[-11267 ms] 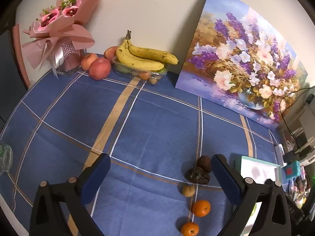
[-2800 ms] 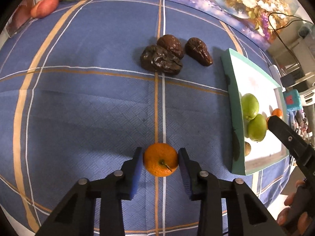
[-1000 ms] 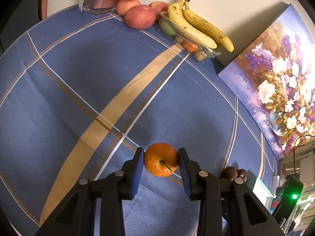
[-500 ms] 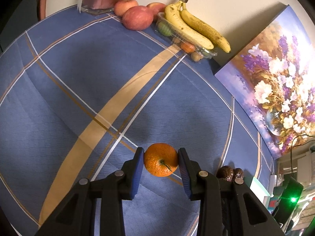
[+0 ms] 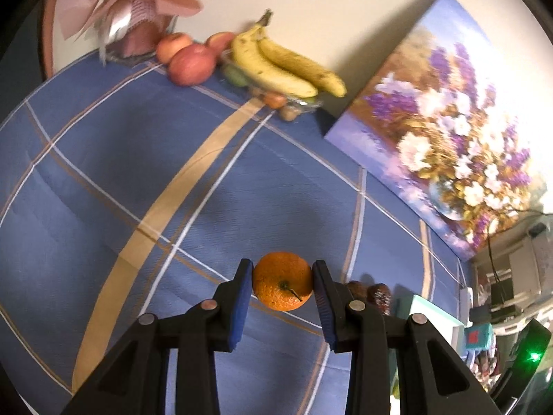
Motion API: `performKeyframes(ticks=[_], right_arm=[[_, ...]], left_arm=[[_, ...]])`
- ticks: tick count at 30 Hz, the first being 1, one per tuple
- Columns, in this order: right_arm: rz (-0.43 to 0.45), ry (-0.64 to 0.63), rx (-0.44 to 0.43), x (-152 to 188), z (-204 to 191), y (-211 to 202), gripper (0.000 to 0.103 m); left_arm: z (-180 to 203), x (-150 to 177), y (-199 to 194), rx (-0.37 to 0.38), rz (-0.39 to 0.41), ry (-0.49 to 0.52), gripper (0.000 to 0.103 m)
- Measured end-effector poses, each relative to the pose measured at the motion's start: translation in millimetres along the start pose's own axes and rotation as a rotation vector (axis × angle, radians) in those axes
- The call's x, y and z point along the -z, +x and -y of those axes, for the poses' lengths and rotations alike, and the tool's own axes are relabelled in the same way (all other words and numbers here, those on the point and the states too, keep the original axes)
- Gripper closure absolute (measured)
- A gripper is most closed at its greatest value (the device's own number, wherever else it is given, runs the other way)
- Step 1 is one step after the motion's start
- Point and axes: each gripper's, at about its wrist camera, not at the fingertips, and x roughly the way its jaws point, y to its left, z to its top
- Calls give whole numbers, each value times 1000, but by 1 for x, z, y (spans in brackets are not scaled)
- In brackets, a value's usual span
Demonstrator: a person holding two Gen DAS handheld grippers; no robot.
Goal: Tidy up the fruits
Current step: 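Carry the date with the right tool over the tray while the left tool carries the orange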
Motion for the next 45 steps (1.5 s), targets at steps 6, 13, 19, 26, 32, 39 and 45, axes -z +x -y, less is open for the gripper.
performKeyframes(ticks=[6,13,19,26,32,39,45], right_arm=[[58,55,60,0,45,-32,43],[103,155,155,5,104,-57,43],[137,251,206,4,148,-69,43],[179,319,215,3,180,-69,43],[176,351,212,1,201,-48,43],[180,365,203,2,220,-26,43],[151,378,191,3,231,-7,43]], left_arm=[[24,9,-9,25,4,71,66],[59,21,-14,14,0,175,66],[93,39,-11,19,-21,278,66],[134,66,3,56,-74,402,66],[169,90,35,158,-130,494,66],[203,111,64,192,-160,577,66],[219,117,92,186,-187,610,66]])
